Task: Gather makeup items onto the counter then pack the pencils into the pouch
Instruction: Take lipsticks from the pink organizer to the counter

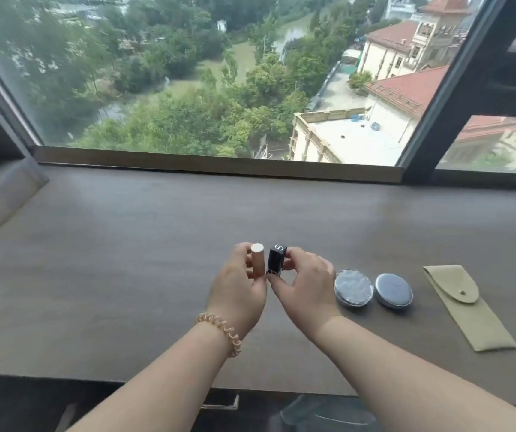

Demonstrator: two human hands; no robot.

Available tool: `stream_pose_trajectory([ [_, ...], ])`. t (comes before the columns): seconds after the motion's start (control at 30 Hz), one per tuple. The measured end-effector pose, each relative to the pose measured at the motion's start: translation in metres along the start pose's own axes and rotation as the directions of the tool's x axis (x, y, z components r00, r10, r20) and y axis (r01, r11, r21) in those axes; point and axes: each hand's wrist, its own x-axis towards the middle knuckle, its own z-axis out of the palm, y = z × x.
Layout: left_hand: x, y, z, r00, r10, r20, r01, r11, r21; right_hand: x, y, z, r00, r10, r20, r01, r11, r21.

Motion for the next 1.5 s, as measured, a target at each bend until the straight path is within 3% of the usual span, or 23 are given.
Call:
stream_pose_trajectory([
  [0.17, 0.013, 0.014, 0.093, 0.994, -0.072, 0.08, 0.069, 0.996, 0.05, 0.008, 0.091, -0.03, 0.991, 0.118, 0.06, -0.111, 0.988, -0.112],
  [0.33, 0.024, 0.004, 0.121, 0.984, -0.158, 0.08, 0.147, 0.982, 0.122, 0.016, 0.129, -0.022, 0.984, 0.162, 0.067, -0.15, 0.976, -0.16],
  [0.67, 0.037, -0.024, 0.141, 0.978, -0.158, 0.132, 0.13, 0.971, 0.199, 0.016, 0.149, 0.0, 0.983, 0.154, 0.101, -0.123, 0.958, -0.259],
  [0.87, 0.038, -0.033, 0.146, 0.986, -0.051, 0.161, -0.001, 0.95, 0.312, 0.017, 0.147, 0.004, 0.98, 0.175, 0.095, -0.138, 0.941, -0.309],
  [1.0, 0.038, -0.032, 0.145, 0.986, -0.06, 0.157, 0.006, 0.945, 0.327, 0.016, 0.145, -0.001, 0.972, 0.181, 0.15, -0.124, 0.937, -0.327],
  [1.17, 0.032, -0.029, 0.141, 0.972, -0.087, 0.221, 0.006, 0.94, 0.341, 0.007, 0.142, -0.014, 0.989, 0.065, 0.135, -0.026, 0.961, -0.274],
  [1.5, 0.028, 0.007, 0.109, 0.995, 0.025, 0.094, -0.061, 0.916, 0.395, 0.017, 0.108, -0.042, 0.982, -0.181, 0.049, 0.187, 0.971, -0.148],
])
